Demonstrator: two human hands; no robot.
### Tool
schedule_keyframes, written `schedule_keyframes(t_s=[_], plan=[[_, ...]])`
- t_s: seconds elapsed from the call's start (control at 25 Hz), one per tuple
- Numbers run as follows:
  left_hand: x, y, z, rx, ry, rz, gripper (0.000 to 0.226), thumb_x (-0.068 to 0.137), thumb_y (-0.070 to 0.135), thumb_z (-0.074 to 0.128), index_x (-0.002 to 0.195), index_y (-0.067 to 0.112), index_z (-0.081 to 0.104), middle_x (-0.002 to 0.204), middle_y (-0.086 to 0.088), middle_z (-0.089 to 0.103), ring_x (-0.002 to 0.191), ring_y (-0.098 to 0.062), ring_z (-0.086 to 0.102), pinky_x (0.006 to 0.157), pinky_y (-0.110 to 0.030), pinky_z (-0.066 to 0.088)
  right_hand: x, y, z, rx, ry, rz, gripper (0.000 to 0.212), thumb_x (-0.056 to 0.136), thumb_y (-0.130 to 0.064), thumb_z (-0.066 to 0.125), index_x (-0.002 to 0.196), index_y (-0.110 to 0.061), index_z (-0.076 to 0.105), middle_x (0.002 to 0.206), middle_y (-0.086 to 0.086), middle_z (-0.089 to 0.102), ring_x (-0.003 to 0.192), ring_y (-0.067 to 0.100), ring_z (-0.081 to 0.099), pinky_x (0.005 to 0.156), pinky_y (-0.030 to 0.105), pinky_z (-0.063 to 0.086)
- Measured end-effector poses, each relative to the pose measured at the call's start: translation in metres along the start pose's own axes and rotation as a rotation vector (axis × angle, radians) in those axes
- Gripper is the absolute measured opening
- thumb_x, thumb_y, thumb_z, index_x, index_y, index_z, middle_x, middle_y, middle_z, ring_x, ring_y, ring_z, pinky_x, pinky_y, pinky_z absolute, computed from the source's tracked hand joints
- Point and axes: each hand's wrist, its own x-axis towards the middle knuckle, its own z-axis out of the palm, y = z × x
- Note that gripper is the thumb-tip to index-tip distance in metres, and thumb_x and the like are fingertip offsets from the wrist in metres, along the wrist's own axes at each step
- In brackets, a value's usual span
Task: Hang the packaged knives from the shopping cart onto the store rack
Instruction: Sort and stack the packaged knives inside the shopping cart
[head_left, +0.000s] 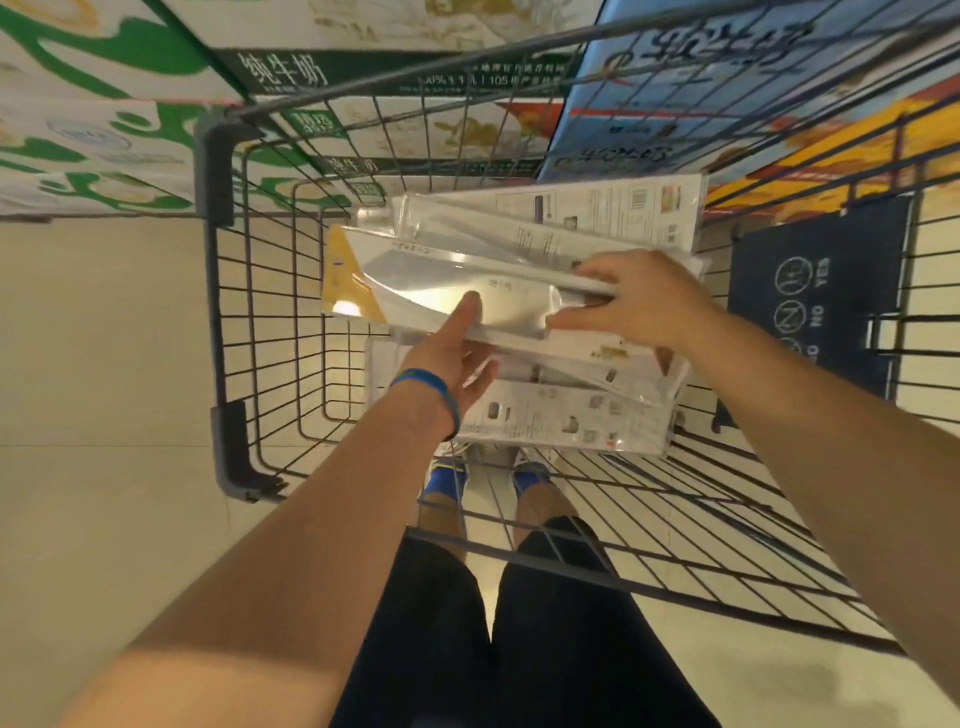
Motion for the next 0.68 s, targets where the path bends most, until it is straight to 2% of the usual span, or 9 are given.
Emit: schedule_keyframes(t_s=[0.16,0.28,0.4,0.48,0.52,0.6,0.68], plan=[[0.014,-0.010,0.009,0.242,0.061,-0.043,0.018,0.092,0.040,0.066,0.098,0.022,0.065,0.105,0.003,0.071,0.092,-0.011,0.069,0.067,-0.028,0.058,0.031,0.015,-0.025,-0.353,0.403,-0.117,0.067,0.080,-0.068,0.072,0.132,-0.027,0.066,0.117,0.006,0.073,0.109,0.031,0.064,0.092,0.044,0.046],[0.025,-0.010,0.005,0.205,0.147,-0.065,0.018,0.092,0.036,0.068,0.099,0.021,0.063,0.108,0.000,0.065,0.089,-0.014,0.068,0.066,-0.028,0.060,0.054,0.027,-0.037,-0.499,0.524,-0.126,0.060,0.092,-0.057,0.064,0.137,-0.018,0.060,0.120,0.014,0.066,0.114,0.035,0.056,0.097,0.047,0.039],[0.038,-0.014,0.010,0.225,0.242,-0.133,0.038,0.083,0.046,0.075,0.101,0.016,0.061,0.100,-0.002,0.061,0.076,-0.014,0.063,0.065,-0.025,0.060,0.059,0.033,-0.035,-0.504,0.582,-0.088,0.057,0.098,-0.049,0.058,0.145,-0.017,0.052,0.130,0.015,0.059,0.120,0.036,0.051,0.106,0.048,0.033],[0.045,-0.020,0.020,0.234,0.218,-0.169,0.046,0.081,0.053,0.075,0.100,0.013,0.063,0.098,-0.005,0.064,0.068,-0.014,0.058,0.069,-0.023,0.057,0.056,0.034,-0.030,-0.479,0.611,-0.059,0.053,0.099,-0.040,0.058,0.146,-0.015,0.049,0.137,0.014,0.054,0.124,0.035,0.049,0.108,0.044,0.032],[0.049,-0.022,0.025,0.229,0.200,-0.175,0.047,0.082,0.055,0.073,0.101,0.013,0.064,0.099,-0.005,0.067,0.066,-0.014,0.057,0.068,-0.024,0.056,0.055,0.031,-0.028,-0.441,0.668,-0.043,0.047,0.098,-0.036,0.059,0.139,-0.013,0.053,0.133,0.014,0.055,0.121,0.035,0.050,0.103,0.040,0.034],[0.054,-0.025,0.032,0.215,0.195,-0.182,0.048,0.084,0.055,0.070,0.107,0.013,0.066,0.104,-0.007,0.073,0.067,-0.013,0.059,0.061,-0.024,0.057,0.057,0.021,-0.020,-0.372,0.748,-0.051,0.030,0.096,-0.036,0.060,0.113,-0.010,0.061,0.113,0.013,0.062,0.104,0.033,0.056,0.083,0.037,0.038],[0.059,-0.030,0.033,0.227,0.214,-0.176,0.047,0.087,0.052,0.068,0.111,0.012,0.067,0.100,-0.007,0.074,0.061,-0.012,0.060,0.050,-0.021,0.054,0.059,0.010,-0.003,-0.297,0.592,-0.055,0.036,0.098,-0.048,0.057,0.101,-0.012,0.064,0.098,0.008,0.067,0.088,0.028,0.060,0.066,0.031,0.037]])
